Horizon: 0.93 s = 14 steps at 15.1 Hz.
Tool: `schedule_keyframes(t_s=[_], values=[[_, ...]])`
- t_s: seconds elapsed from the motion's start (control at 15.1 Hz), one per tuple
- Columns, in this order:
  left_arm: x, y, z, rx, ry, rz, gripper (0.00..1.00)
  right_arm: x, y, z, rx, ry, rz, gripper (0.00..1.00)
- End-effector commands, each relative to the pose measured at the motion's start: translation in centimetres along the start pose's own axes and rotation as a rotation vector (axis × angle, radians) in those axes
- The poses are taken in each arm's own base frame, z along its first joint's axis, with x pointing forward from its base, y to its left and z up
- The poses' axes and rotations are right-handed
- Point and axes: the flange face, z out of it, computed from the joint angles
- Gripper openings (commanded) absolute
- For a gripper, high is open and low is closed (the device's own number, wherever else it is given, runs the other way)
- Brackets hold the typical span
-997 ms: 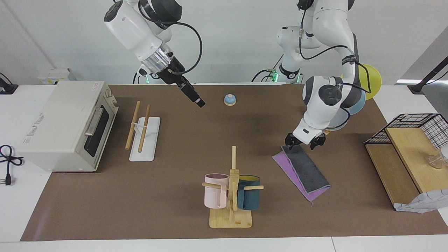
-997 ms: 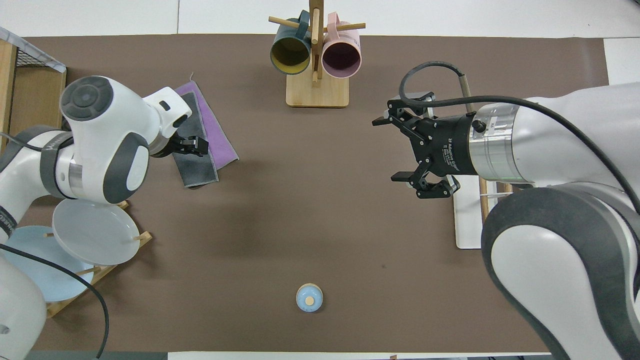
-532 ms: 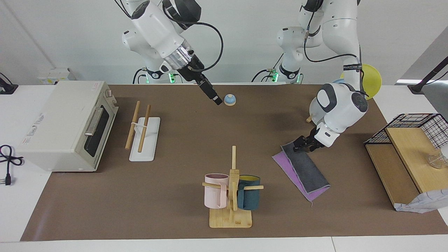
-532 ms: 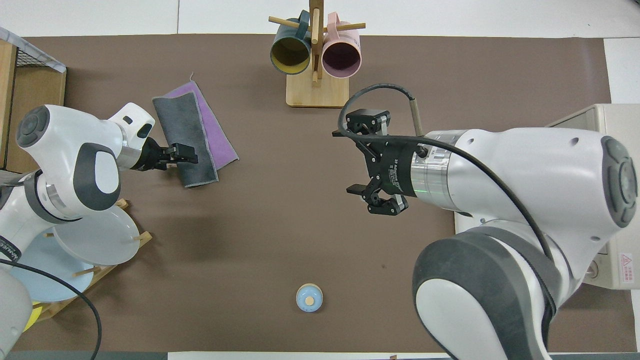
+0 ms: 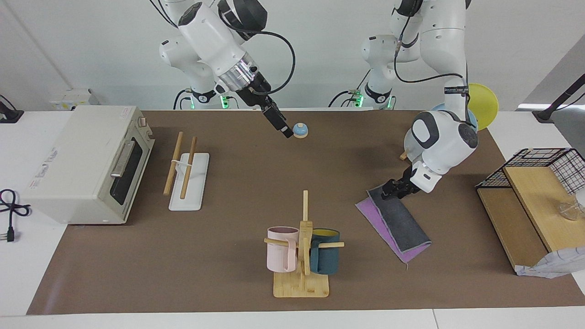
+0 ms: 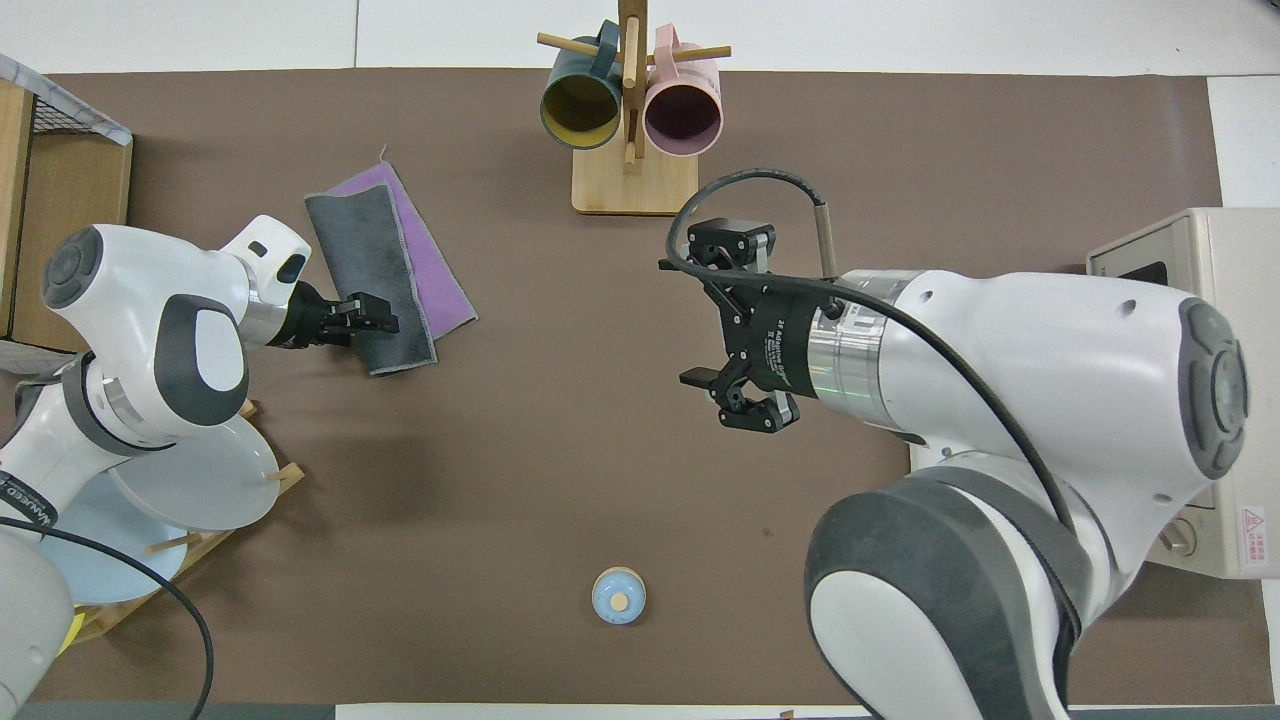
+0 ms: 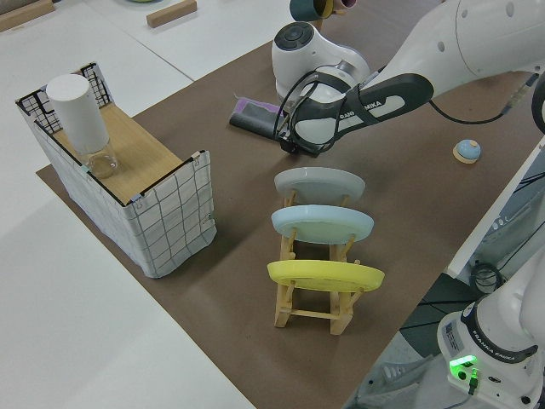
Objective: Fold towel and hang on rack
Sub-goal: 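Carry the towel toward the right gripper with the left gripper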
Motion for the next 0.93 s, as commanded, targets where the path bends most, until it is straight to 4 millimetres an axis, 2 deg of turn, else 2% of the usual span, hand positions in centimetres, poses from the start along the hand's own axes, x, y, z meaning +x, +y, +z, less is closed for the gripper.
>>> schedule_keyframes(t_s=[0.0, 0.2, 0.33, 0.47, 0.73, 0.86], values=[[-0.2, -0.6, 0.9, -0.009, 0.009, 0.0, 0.61, -2.0, 1.2, 1.6, 0.024, -0.017, 0.031, 1.0], [-0.2, -0.7, 1.0, -0.01, 0.008, 0.01, 0.39, -3.4, 1.8, 3.3, 0.019, -0.023, 0.017, 0.97], [-0.2, -0.7, 1.0, -0.01, 0.008, 0.01, 0.25, -3.5, 1.9, 3.6, 0.014, -0.022, 0.022, 0.97], [-0.2, -0.8, 0.9, -0.01, 0.008, 0.009, 0.02, -3.5, 1.9, 3.6, 0.014, -0.022, 0.047, 0.97], [0.2, -1.3, 0.3, -0.015, 0.008, -0.001, 0.0, -3.8, 2.1, 3.9, -0.001, -0.025, 0.027, 0.97], [1.1, -0.3, -1.6, -0.033, -0.005, -0.002, 0.0, -3.7, 2.1, 3.9, -0.004, -0.024, 0.024, 0.97]])
